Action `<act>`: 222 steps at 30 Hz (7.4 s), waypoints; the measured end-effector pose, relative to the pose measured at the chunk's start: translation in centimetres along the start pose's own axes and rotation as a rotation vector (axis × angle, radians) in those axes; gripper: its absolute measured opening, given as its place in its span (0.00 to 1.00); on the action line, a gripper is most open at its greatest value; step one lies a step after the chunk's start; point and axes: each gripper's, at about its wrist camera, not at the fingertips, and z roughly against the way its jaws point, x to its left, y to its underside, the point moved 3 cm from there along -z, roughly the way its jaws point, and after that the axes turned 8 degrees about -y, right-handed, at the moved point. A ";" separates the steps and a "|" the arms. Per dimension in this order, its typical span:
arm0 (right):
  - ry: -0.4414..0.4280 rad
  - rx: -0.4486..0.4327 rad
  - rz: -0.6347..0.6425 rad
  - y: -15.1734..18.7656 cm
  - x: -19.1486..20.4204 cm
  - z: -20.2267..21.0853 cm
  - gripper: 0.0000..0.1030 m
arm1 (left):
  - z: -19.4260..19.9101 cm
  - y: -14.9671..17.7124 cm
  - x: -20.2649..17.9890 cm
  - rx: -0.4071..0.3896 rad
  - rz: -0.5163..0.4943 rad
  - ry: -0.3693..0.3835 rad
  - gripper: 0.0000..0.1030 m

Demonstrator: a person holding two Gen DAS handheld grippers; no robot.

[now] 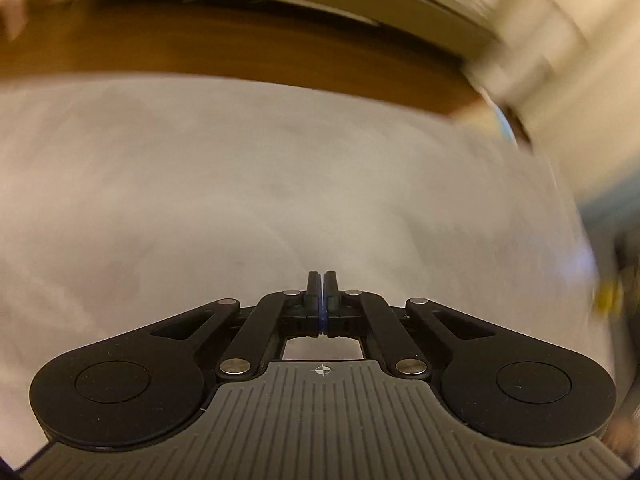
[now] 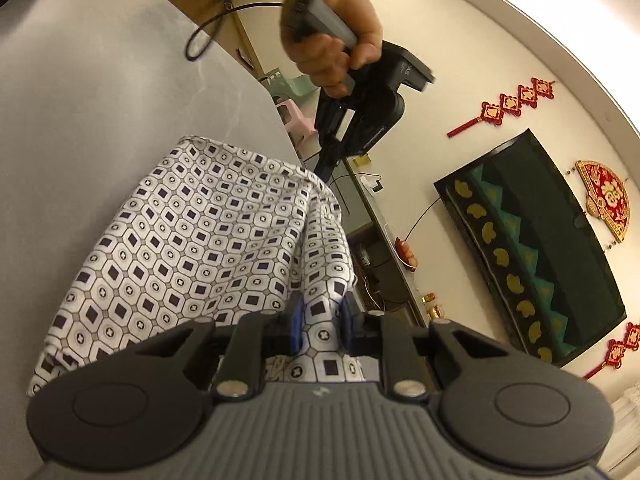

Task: Fold clothes

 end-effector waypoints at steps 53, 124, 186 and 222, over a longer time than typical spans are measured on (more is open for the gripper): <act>0.121 0.211 -0.526 12.6 -10.3 -3.0 0.40 | -2.2 9.3 -19.1 -0.132 -1.004 0.402 0.44; -0.116 0.414 -1.317 20.9 -9.6 5.4 0.33 | -1.8 27.1 -23.2 -0.421 -0.917 -0.112 0.33; 0.063 0.350 -1.460 17.3 -7.8 8.9 0.78 | 3.1 25.0 -20.5 -0.274 -0.244 -0.136 0.89; 0.051 0.416 -1.363 15.7 -5.1 9.2 0.89 | 4.7 29.3 -22.4 -0.275 -0.243 -0.134 0.90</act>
